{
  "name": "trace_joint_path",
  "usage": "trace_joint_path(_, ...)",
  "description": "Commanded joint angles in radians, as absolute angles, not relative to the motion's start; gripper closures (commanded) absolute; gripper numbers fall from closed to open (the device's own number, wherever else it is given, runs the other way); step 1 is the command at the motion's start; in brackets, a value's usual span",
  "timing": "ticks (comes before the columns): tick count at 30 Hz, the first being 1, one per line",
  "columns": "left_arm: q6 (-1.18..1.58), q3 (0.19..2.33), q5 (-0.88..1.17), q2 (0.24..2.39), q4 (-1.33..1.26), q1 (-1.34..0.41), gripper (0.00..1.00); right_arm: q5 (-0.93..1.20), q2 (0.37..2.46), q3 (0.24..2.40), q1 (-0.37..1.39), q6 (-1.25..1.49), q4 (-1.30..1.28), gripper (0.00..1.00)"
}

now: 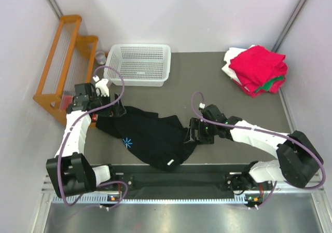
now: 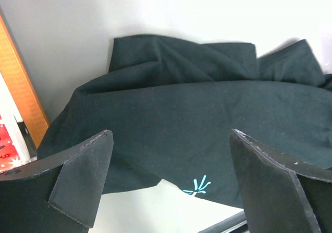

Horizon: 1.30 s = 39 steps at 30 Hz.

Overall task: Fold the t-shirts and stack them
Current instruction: Flatten the tshirt out

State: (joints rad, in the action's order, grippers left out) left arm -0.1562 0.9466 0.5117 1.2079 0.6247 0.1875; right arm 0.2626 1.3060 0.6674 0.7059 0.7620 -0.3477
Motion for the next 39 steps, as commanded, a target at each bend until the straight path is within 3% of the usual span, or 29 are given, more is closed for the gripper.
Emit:
trace_joint_path(1, -0.204, 0.945, 0.508, 1.256, 0.644, 0.21, 0.03, 0.256, 1.324, 0.701, 0.704, 0.755, -0.287, 0.29)
trace_joint_path(4, -0.232, 0.953, 0.496, 1.294, 0.686, 0.215, 0.04, 0.253, 1.339, 0.71, 0.703, 0.747, -0.287, 0.48)
trace_joint_path(5, -0.229, 0.957, 0.485, 1.302, 0.689, 0.218, 0.04, 0.253, 1.339, 0.713, 0.703, 0.744, -0.284, 0.58)
trace_joint_path(8, -0.238, 0.969, 0.439, 1.328, 0.692, 0.23, 0.04, 0.253, 1.342, 0.719, 0.703, 0.742, -0.284, 0.73)
trace_joint_path(13, -0.236, 1.025, 0.302, 1.388, 0.68, 0.233, 0.04, 0.245, 1.332, 0.736, 0.703, 0.735, -0.298, 0.79)
trace_joint_path(19, -0.218, 1.083, 0.243, 1.423, 0.643, 0.239, 0.04, 0.201, 1.293, 0.75, 0.695, 0.729, -0.354, 1.0)
trace_joint_path(23, -0.213, 1.104, 0.245, 1.442, 0.64, 0.248, 0.04, 0.178, 1.226, 0.75, 0.643, 0.73, -0.414, 1.0)
trace_joint_path(31, -0.213, 1.086, 0.258, 1.439, 0.627, 0.25, 0.04, 0.188, 1.088, 0.839, 0.374, 0.614, -0.586, 1.0)
trace_joint_path(39, -0.225, 1.075, 0.339, 1.477, 0.652, 0.25, 0.05, 0.196, 1.106, 0.845, 0.324, 0.595, -0.606, 1.0)
